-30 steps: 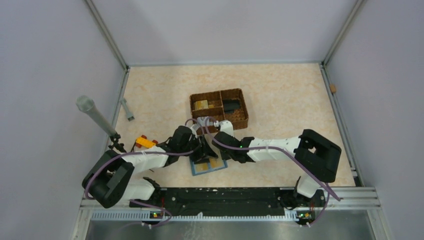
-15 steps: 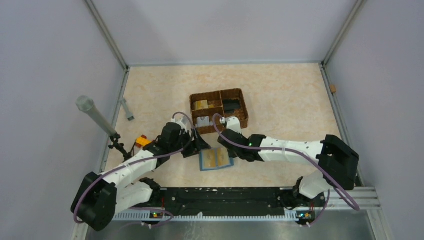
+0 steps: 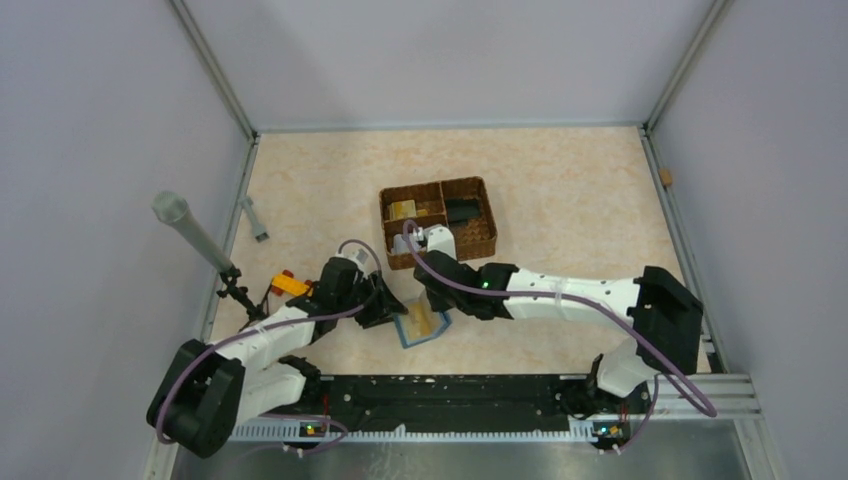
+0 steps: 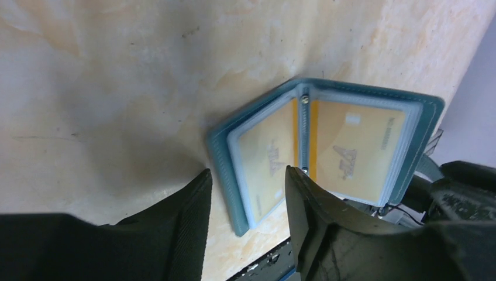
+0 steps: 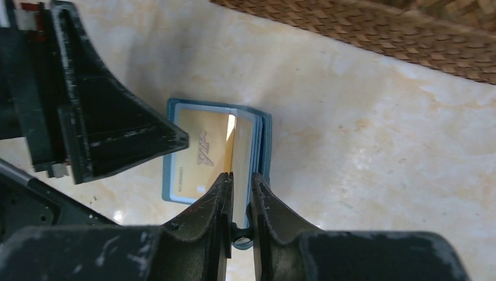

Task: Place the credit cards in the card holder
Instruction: Close the card holder at the center of the board.

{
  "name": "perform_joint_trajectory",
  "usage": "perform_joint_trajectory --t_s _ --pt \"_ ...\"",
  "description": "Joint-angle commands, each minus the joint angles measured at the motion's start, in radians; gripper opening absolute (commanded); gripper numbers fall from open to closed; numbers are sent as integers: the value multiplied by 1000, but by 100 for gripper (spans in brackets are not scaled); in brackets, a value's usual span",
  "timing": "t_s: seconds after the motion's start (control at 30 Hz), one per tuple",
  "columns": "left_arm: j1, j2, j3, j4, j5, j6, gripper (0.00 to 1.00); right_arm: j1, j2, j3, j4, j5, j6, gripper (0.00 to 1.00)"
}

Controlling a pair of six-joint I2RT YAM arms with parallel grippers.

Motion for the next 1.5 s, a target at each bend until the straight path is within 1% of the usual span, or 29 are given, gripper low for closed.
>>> perform_joint_trajectory --t_s 0.0,0.1,0.2,0.37,0.47,0.53,0.63,0.77,0.83,0.93,0.97,1.03,1.07,1.1,1.2,1.27,1.37,1.47 --pt "2 14 -35 127 50 -20 51 36 55 59 85 -65 21 0" --pt "5 -21 -28 76 -14 -8 51 41 100 52 147 -134 38 0" --pt "15 -89 -37 -11 -88 -8 52 50 118 45 209 -169 51 0" --pt "36 -165 -95 7 -68 -33 52 58 133 29 309 -219 65 0" --pt "51 -203 -96 -34 -100 -39 53 59 155 23 366 -278 77 0" --pt "75 -235 -92 -82 -136 -40 57 66 169 28 383 -295 80 2" --pt "110 -297 -89 -162 -184 -51 62 79 167 35 392 -307 67 18" --pt "140 -397 -84 -266 -257 -73 67 91 105 18 443 -359 11 41" --pt "144 -454 -78 -313 -297 -84 68 91 58 9 459 -390 -17 49" --pt "146 -539 -71 -344 -320 -85 70 91 -20 -5 439 -414 -62 58" --pt "146 -557 -67 -347 -319 -80 71 90 -47 -12 434 -404 -71 61" --pt "146 -578 -57 -348 -299 -64 71 75 -113 -25 353 -315 -77 68" --pt "146 -584 -52 -349 -290 -60 72 55 -139 -39 328 -288 -74 69" --pt "146 -587 -48 -350 -282 -58 72 29 -163 -58 309 -263 -66 67" --pt "146 -584 -45 -342 -260 -64 72 -96 -215 -137 293 -254 -41 56" --pt "146 -575 -49 -327 -227 -67 72 -151 -217 -182 297 -249 -50 51" --pt "146 -551 -52 -311 -171 -67 73 -176 -177 -210 297 -253 -81 49" --pt "146 -548 -44 -306 -115 -50 73 -176 -118 -232 352 -327 -99 49"
